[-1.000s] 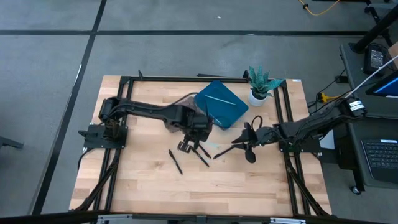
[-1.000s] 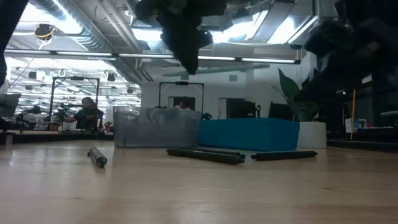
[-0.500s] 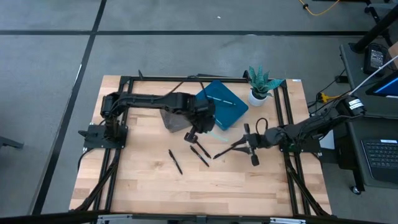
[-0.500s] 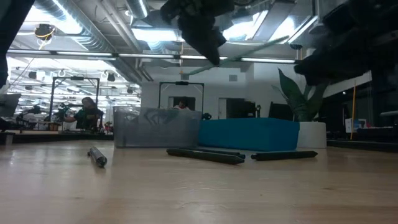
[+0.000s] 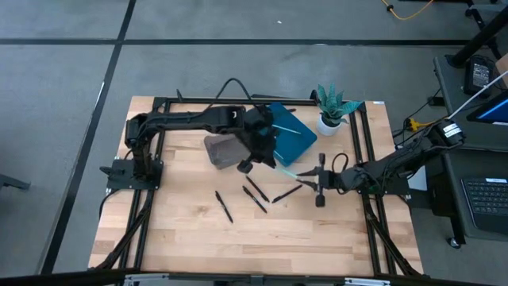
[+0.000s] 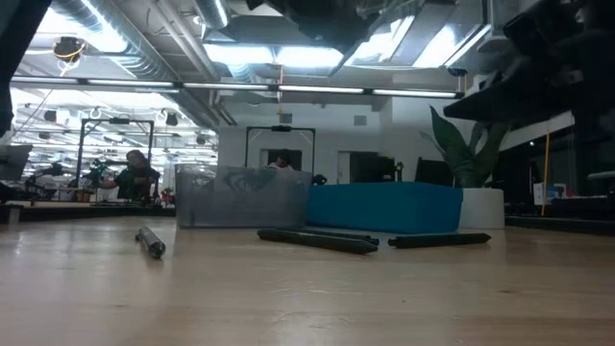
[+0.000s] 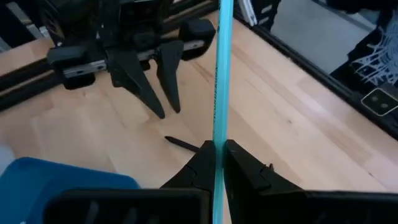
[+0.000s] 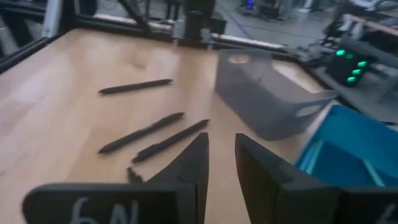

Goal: Sort pens & pencils
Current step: Put the light blue pencil into the blue bin

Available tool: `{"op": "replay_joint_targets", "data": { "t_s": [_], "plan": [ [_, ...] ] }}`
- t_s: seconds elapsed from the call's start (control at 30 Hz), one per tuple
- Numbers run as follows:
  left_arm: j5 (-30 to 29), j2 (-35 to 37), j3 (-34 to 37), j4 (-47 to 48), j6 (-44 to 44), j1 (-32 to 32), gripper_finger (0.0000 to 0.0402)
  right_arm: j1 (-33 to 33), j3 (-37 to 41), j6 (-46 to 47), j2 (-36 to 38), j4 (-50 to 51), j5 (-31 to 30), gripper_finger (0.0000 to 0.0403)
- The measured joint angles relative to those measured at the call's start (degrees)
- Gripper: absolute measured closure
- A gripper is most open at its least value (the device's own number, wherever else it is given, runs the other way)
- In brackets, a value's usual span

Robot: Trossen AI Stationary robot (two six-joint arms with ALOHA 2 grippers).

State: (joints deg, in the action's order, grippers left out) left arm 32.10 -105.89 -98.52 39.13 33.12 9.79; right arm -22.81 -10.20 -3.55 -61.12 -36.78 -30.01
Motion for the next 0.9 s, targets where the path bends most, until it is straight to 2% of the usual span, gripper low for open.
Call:
{"op": "replay_joint_targets", "data": {
  "t_s": [0.47,0.73,0.9],
  "plan": [
    [0.6,0.7,0.0,-4.0,2.0,0.8,0.0386,0.0,0.0,-5.7,0.3,-11.8,-1.4,0.0322],
    [0.4,0.7,0.0,-5.5,2.1,2.0,0.0386,2.3,0.0,-9.7,0.3,-17.5,-1.4,0.0322],
    [0.4,0.7,0.0,-5.8,2.1,2.5,0.0385,4.9,0.0,-12.6,0.3,-20.7,2.1,0.0322]
  ]
}}
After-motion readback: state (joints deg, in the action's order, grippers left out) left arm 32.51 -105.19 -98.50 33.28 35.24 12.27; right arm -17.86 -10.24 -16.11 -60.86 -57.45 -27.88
